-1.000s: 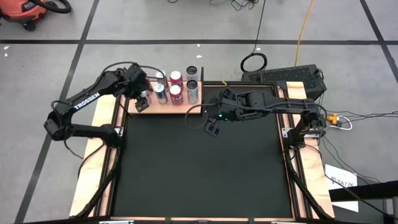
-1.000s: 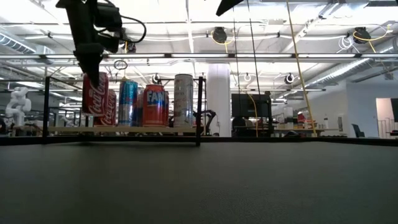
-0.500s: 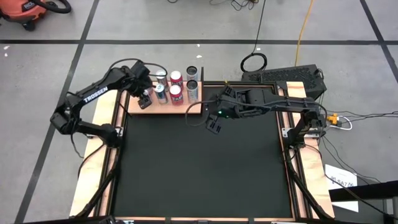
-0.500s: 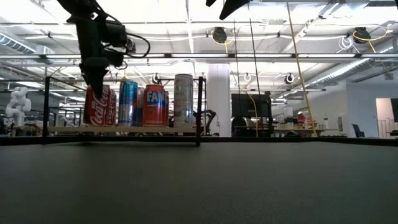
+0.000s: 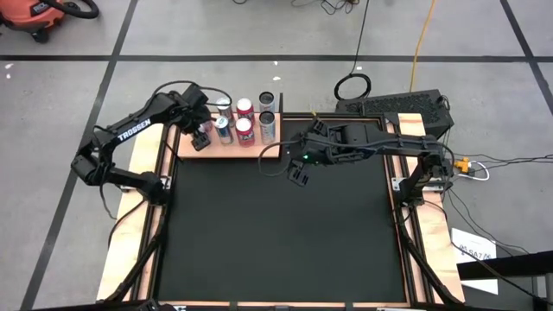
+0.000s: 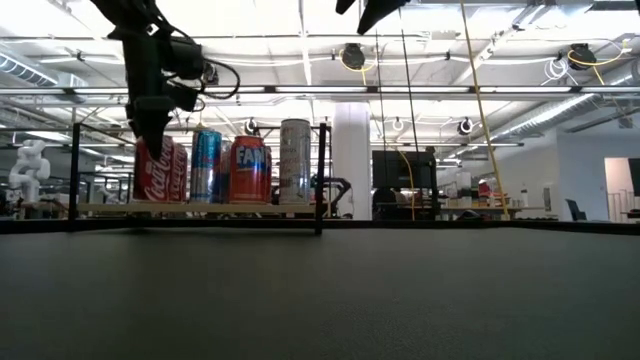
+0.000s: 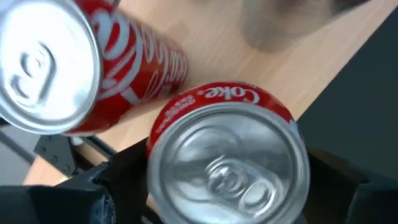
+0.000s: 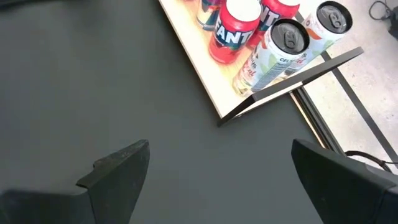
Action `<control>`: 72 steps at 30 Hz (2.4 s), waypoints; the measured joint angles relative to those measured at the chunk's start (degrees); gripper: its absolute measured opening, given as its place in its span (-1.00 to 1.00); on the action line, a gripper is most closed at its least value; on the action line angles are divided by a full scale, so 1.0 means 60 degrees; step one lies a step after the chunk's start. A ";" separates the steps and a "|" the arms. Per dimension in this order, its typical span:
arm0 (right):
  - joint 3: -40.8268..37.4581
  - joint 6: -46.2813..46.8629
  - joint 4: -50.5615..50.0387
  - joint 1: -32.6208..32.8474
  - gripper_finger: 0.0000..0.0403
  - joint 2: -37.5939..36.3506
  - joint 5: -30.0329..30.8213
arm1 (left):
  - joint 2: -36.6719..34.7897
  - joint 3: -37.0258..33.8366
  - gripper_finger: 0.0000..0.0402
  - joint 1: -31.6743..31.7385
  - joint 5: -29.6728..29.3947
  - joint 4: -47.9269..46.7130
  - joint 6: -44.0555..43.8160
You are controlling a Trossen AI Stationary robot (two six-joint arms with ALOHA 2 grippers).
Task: Place canned beverage on shelf
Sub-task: Put the red-white soda can aligned with the other red-white soda can on the shelf, then return to Home Position
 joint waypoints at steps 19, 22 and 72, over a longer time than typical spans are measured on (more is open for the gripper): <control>0.0000 -0.0127 0.0664 -0.0473 0.88 0.0004 -0.0533 | -0.0445 0.1194 0.64 -0.0004 -0.0669 -0.0759 0.0137; 0.0003 -0.0090 0.0667 -0.0483 0.88 0.0004 -0.0530 | -0.0730 0.1196 0.64 0.0000 -0.0931 -0.1095 0.0256; -1.2584 -0.1000 1.2737 0.0588 -0.95 -0.9272 -0.3040 | -0.3148 -0.3480 -0.99 -0.5971 0.2301 1.2558 -0.5091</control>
